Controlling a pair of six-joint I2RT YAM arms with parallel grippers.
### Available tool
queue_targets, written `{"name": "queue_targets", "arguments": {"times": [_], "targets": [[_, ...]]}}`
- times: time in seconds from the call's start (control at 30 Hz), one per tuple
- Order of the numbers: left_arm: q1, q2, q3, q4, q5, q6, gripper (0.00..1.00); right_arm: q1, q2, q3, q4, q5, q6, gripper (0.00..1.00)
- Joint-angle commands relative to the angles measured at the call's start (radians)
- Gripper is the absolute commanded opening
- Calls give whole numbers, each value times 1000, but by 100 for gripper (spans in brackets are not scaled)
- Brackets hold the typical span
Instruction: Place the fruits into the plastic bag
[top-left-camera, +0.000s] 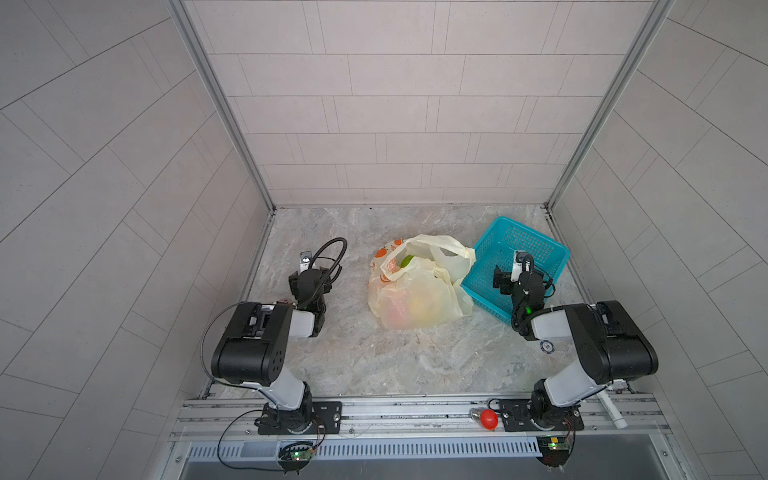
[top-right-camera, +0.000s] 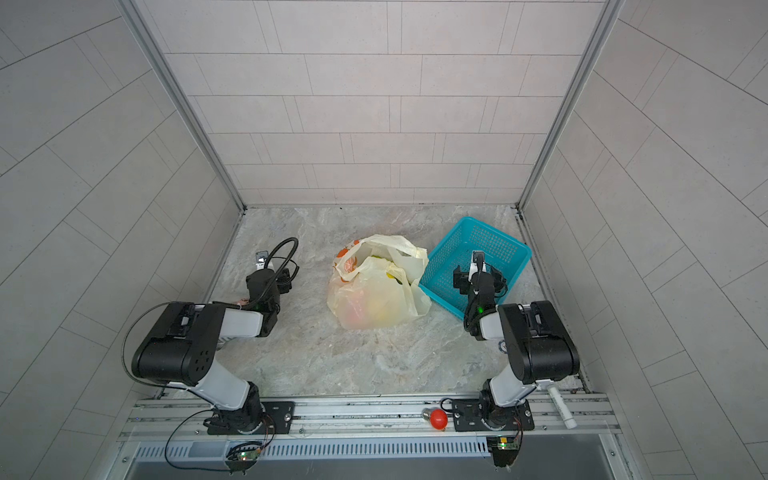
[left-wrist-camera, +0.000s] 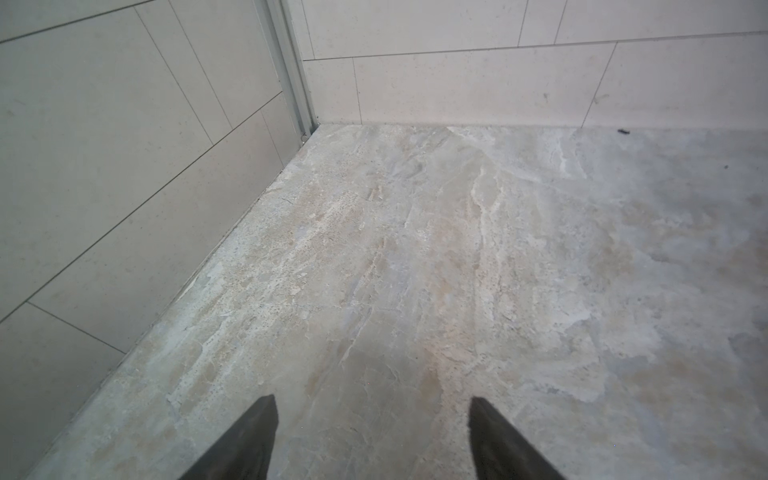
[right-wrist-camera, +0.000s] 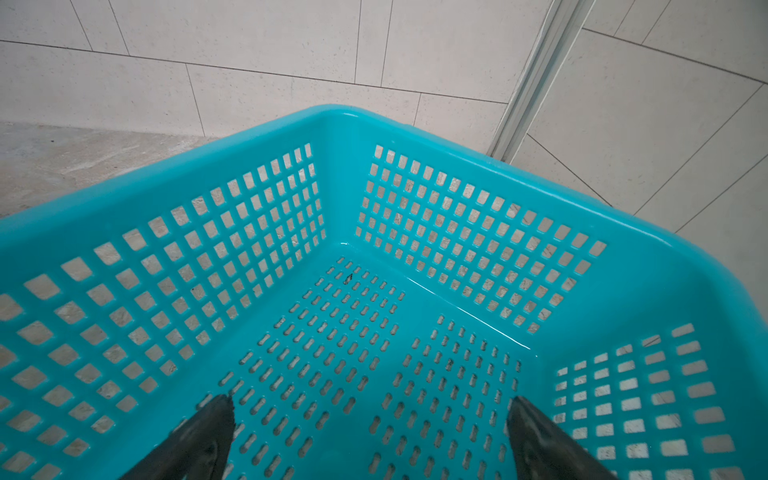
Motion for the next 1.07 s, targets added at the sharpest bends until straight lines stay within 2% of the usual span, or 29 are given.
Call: {"name": "queue_targets", "arguments": {"times": [0.0, 0.1, 0.2, 0.23, 1.03], "targets": [[1, 1, -13, 34, 1, 7, 66, -6, 5, -11, 7, -10, 5, 99], [0, 1, -13, 34, 0, 8, 63, -5, 5, -12, 6, -11, 5, 99], [0, 0, -13, 34, 0, 8, 84, -6, 5, -11, 6, -11, 5, 99], [0, 0, -14, 35, 1, 8, 100, -5, 5, -11, 5, -10, 6, 99], [-1, -2, -10, 26, 6, 7, 100, -7, 5, -11, 6, -11, 6, 99]]}}
